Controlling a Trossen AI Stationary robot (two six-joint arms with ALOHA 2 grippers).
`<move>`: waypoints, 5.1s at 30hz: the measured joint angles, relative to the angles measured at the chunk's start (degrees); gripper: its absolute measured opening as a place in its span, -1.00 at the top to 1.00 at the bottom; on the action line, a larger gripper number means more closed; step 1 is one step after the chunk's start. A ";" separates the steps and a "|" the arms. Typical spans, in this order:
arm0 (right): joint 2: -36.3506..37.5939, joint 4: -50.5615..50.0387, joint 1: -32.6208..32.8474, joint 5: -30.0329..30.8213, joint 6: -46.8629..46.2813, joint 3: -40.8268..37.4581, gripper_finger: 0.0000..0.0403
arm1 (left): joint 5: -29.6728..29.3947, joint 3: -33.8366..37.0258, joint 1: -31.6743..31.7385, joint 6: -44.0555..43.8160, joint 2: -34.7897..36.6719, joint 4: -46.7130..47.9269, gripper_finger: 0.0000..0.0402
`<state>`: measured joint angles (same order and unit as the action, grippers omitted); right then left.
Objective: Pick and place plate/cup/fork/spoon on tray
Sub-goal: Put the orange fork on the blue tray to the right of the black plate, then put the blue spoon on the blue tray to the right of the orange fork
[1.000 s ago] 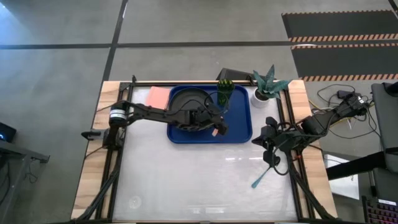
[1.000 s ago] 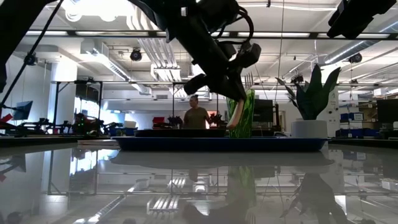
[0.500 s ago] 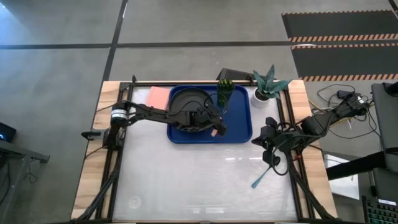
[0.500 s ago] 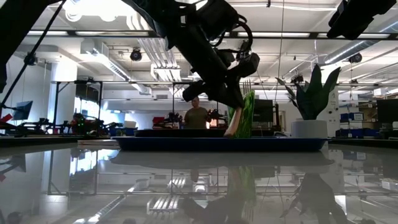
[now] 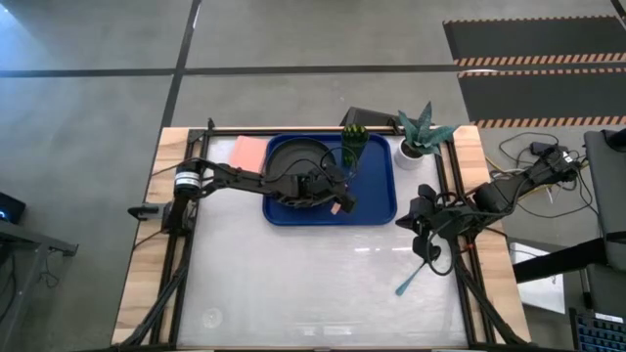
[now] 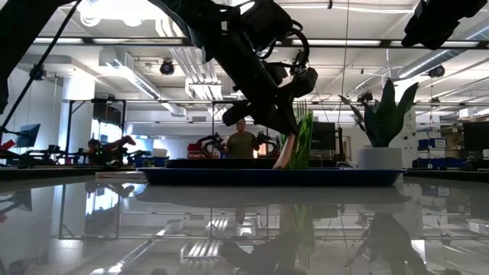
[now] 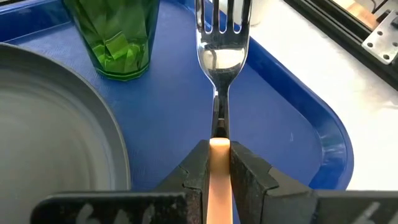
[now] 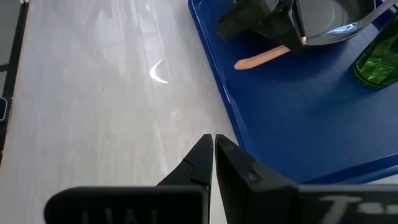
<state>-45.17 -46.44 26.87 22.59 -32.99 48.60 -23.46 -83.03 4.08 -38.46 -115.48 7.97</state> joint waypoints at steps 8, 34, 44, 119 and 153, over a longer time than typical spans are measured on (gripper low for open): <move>0.00 0.00 0.00 0.00 -0.11 -0.02 0.96 | 0.02 1.11 -0.02 -0.11 0.00 -0.39 0.85; 0.00 0.42 0.00 0.00 -1.07 -0.02 0.96 | 0.52 3.96 0.99 1.24 0.11 -6.89 0.81; 0.00 0.42 0.00 -0.02 -1.69 -0.02 0.96 | 0.66 3.96 1.18 1.36 0.11 -7.85 0.45; -62.11 10.93 -34.42 -16.49 12.55 25.60 0.96 | 2.21 59.92 -15.87 32.83 69.44 -32.74 0.38; -57.29 -3.92 -34.27 -18.16 11.13 25.14 0.96 | 2.32 59.96 -15.96 32.70 69.40 -31.65 0.38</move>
<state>-102.46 -50.36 -7.40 4.43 -21.86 73.73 -21.15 -23.07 -11.88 -5.76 -46.09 -23.68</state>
